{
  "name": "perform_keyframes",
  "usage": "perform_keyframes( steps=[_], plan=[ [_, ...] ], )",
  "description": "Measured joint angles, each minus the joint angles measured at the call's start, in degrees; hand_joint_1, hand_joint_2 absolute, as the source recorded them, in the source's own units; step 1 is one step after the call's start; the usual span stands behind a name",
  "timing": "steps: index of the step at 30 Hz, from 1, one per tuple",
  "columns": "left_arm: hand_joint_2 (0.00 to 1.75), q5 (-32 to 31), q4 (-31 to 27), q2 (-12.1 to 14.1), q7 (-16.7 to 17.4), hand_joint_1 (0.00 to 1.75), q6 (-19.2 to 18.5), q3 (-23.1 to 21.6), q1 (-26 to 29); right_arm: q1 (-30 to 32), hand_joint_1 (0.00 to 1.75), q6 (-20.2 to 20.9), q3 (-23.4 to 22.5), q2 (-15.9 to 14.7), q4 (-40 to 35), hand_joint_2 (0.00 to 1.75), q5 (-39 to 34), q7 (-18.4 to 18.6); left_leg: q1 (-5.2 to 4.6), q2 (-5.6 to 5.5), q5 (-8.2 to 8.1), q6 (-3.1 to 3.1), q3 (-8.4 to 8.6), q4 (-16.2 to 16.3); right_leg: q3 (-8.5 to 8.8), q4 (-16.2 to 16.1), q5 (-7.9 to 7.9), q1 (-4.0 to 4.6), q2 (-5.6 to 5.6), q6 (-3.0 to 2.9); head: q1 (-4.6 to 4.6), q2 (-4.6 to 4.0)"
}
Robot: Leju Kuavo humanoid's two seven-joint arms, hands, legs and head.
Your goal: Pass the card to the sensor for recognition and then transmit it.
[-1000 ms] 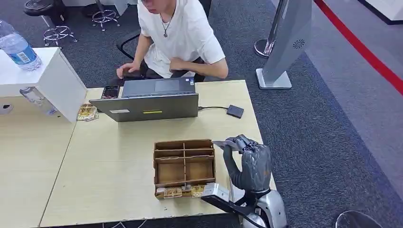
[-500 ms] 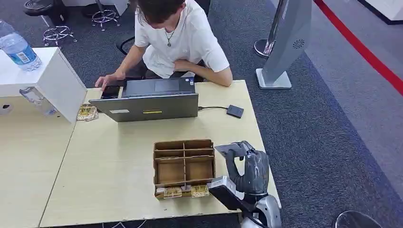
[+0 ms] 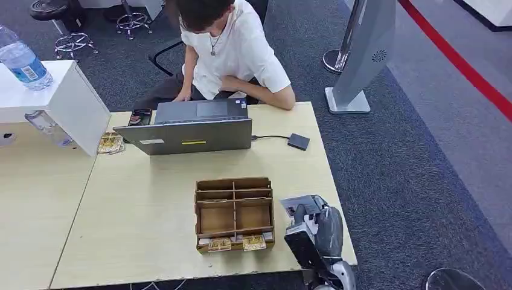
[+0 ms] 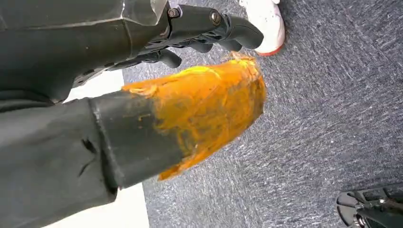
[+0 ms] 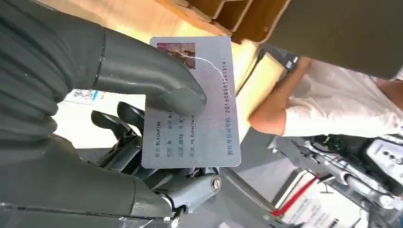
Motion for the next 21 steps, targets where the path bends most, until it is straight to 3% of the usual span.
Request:
perform_keyframes(
  steps=[21],
  plan=[
    [0.0, 0.4, 0.0, 0.0, 0.1, 0.0, 0.1, 1.2, 0.0, 1.3, 1.75, 0.0, 0.0, -3.0, 0.9, 1.75, -3.7, 0.8, 0.0, 0.0, 0.0, 0.0, 0.0, 0.0, 0.0, 0.0, 0.0, 0.01, 0.0, 0.0, 0.0, 0.0]
  ],
)
